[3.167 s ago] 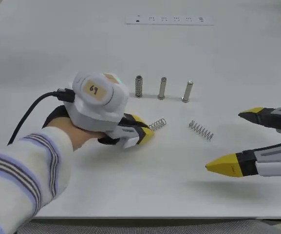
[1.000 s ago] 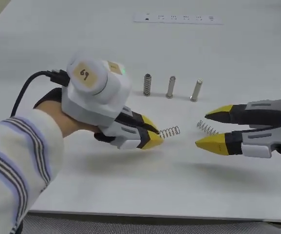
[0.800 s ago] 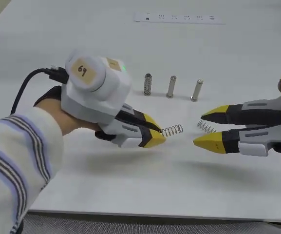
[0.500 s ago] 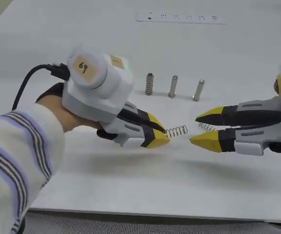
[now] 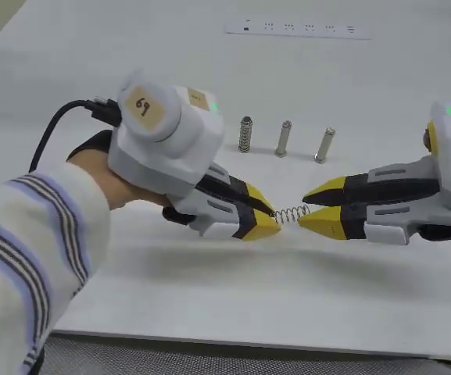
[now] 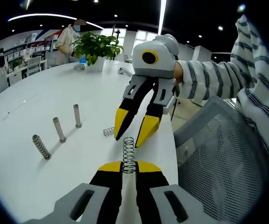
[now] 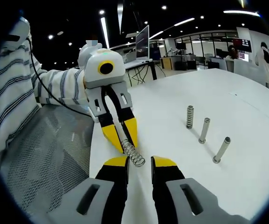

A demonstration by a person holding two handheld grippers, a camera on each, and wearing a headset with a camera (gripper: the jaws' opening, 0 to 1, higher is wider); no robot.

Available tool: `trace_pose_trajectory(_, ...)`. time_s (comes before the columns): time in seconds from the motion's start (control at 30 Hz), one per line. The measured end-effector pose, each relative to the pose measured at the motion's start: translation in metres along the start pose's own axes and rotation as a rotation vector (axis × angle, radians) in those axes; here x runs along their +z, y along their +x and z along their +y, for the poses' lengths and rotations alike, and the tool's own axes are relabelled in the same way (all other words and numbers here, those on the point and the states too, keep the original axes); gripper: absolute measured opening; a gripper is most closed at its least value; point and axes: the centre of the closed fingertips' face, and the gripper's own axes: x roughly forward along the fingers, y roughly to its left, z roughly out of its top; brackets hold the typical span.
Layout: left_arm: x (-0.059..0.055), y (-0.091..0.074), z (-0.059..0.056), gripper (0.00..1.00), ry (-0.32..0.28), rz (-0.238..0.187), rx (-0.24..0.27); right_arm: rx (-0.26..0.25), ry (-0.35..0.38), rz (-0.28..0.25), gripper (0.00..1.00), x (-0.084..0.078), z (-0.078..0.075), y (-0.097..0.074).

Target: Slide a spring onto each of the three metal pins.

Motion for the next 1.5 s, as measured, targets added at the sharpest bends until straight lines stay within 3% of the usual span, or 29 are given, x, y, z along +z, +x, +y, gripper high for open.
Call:
trace_pose_trajectory(0.67, -0.008, 0.0, -0.002, 0.03, 0.0, 0.026, -0.025, 0.071, -0.066, 0.057, 0.11, -0.008, 0.012, 0.007)
trace_pose_trajectory(1.0, -0.008, -0.002, -0.005, 0.03, 0.009, 0.027, -0.037, 0.105, -0.183, 0.129, 0.1, -0.009, 0.017, 0.007)
trace_pose_trajectory(1.23, -0.01, -0.004, -0.005, 0.03, 0.012, 0.025, -0.024, 0.109, -0.151, 0.112, 0.09, -0.008, 0.017, 0.008)
trace_pose_trajectory(1.5, -0.011, -0.005, -0.007, 0.03, 0.022, 0.034, -0.017, 0.109, -0.172, 0.113, 0.09, -0.009, 0.02, 0.008)
